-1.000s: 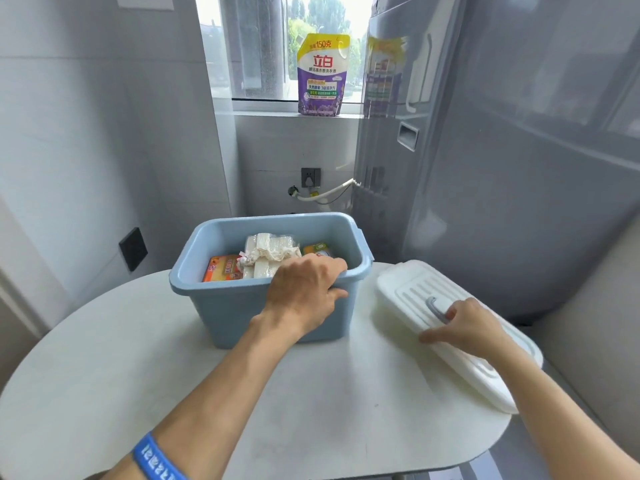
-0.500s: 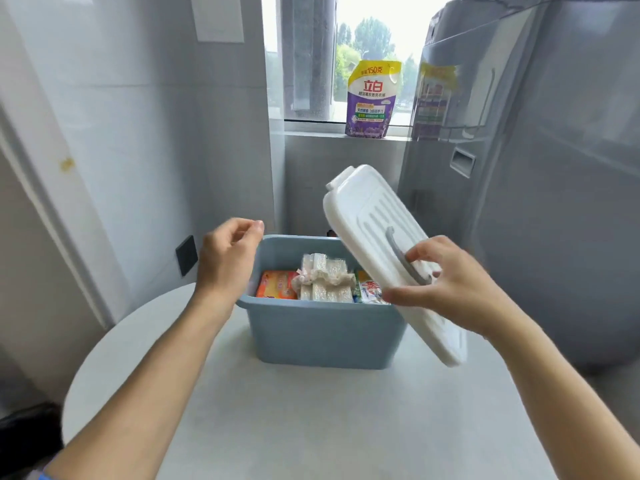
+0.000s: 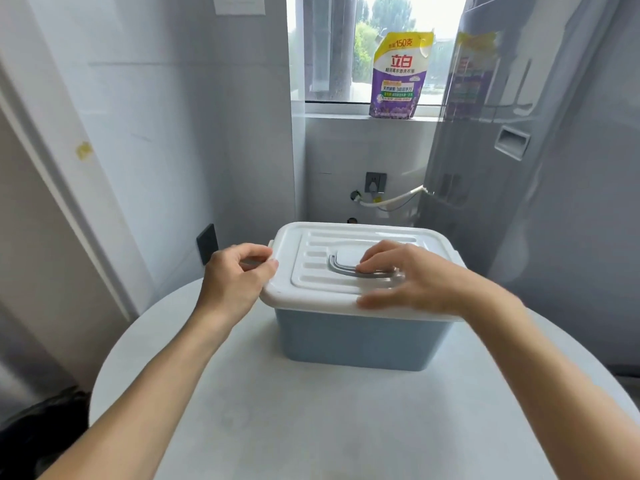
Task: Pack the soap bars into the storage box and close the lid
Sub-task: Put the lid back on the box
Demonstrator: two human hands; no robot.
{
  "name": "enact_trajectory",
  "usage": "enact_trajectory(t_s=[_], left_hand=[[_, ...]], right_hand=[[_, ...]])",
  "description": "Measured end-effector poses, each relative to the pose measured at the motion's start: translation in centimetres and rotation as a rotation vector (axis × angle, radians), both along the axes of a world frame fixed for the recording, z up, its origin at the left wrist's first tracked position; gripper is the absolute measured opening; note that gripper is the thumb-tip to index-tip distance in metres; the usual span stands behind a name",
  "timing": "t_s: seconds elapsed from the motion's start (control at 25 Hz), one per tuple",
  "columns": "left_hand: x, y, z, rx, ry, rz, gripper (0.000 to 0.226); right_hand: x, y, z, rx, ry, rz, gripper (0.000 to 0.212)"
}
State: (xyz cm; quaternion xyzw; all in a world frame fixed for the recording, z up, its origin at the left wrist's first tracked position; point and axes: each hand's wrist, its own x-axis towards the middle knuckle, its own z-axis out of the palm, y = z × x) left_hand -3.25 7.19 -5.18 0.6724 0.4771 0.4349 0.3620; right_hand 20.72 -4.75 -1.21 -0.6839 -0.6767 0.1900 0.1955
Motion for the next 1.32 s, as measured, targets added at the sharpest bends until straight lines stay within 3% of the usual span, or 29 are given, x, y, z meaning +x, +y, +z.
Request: enact_trajectory(t_s=[0.08, 0.12, 0.2, 0.28, 0.32, 0.4, 0.44, 0.48, 0.6, 0.72, 0.88, 1.12, 1.24, 1.32], left_hand=[[0.3, -0.4, -0.2, 0.022, -0.018, 0.032, 0.013], [0.5, -0.6, -0.3, 0.028, -0.034, 0.038, 0.013], [0.7, -0.6, -0.4, 0.021, -0.072, 0.054, 0.013], [0.8, -0.5, -0.6, -0.011, -0.103, 0.071, 0.013], [0.8, -0.4, -0.7, -0.021, -0.122, 0.075, 0.014], [0.8, -0.6, -1.0, -0.064, -0.195, 0.091, 0.015], [0.9, -0.8, -1.2, -0.102, -0.252, 0.098, 0.016], [1.0, -1.0, -1.3, -0.158, -0.310, 0.102, 0.019], [1.3, -1.8, -1.5, -0.498, -0.392, 0.090, 0.040], [1.3, -2.5, -1.3, -0.725, -0.393, -0.009, 0.036], [1.2, -2.3, -1.4, -0.686, -0.377, -0.018, 0.036], [1.4, -2.4, -1.3, -0.682, -0.389, 0.005, 0.035], [1.5, -2.3, -1.3, -0.653, -0.445, 0.036, 0.030], [1.8, -2.3, -1.4, -0.505, -0.510, 0.133, 0.028]], right_hand=[[0.6, 0.0, -0.4, 0.008, 0.114, 0.032, 0.023], [0.9, -0.3, -1.0, 0.130, 0.101, -0.026, 0.020], [1.8, -0.9, -2.1, 0.439, -0.075, -0.296, 0.030], [3.9, -2.4, -3.0, 0.416, -0.064, -0.683, 0.034], [4.7, -3.3, -3.3, 0.278, 0.130, -0.824, 0.050], [5.4, -4.6, -4.1, -0.039, 0.728, -0.929, 0.076], [5.2, -4.9, -4.4, -0.157, 0.939, -0.900, 0.079], [5.1, -5.0, -4.8, -0.193, 1.010, -0.883, 0.077], [5.0, -4.6, -5.0, -0.096, 0.977, -0.914, 0.068], [5.4, -4.1, -5.0, 0.032, 0.981, -0.953, 0.055], [5.2, -3.5, -5.3, 0.341, 0.728, -0.983, 0.049], [4.5, -3.9, -4.1, 0.370, 0.251, -0.949, 0.042], [4.4, -4.0, -4.0, 0.383, 0.215, -0.943, 0.040], [4.5, -4.1, -4.1, 0.387, 0.241, -0.938, 0.040]])
